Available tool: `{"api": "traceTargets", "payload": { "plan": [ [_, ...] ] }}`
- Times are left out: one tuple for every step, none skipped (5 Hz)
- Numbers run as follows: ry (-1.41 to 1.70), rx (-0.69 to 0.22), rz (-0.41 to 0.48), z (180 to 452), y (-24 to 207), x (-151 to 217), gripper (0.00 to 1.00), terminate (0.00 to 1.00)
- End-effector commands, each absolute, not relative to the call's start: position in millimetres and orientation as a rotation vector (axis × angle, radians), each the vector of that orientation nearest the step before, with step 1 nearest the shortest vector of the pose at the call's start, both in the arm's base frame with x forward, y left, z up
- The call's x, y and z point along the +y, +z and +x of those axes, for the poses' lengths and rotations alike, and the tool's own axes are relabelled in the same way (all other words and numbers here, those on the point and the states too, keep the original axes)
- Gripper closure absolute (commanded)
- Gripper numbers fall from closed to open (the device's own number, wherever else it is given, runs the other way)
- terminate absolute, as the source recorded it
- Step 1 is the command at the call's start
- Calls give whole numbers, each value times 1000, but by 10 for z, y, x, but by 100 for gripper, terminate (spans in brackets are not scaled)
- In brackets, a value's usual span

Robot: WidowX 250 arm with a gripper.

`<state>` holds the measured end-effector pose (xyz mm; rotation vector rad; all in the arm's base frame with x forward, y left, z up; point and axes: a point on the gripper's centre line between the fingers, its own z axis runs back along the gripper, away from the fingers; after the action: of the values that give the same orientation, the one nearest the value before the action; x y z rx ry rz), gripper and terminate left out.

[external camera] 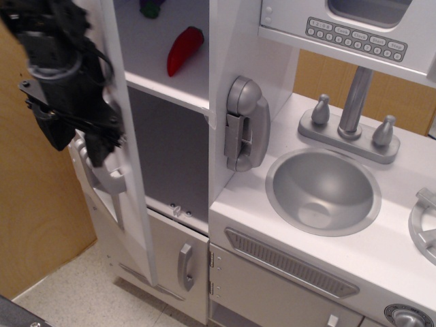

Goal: Open fridge

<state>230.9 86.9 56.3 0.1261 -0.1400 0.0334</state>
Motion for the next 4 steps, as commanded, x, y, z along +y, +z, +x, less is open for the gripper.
{"api": "traceTargets", "payload": {
  "plan": [
    [-32,-92,113,2248,655,535,0,0],
    [-54,-73,61,2275,675,323,0,0],
    [-48,-44,29,2387,622,40,0,0],
    [-36,-79,-15,2579,657,-214,0,0]
  ]
}}
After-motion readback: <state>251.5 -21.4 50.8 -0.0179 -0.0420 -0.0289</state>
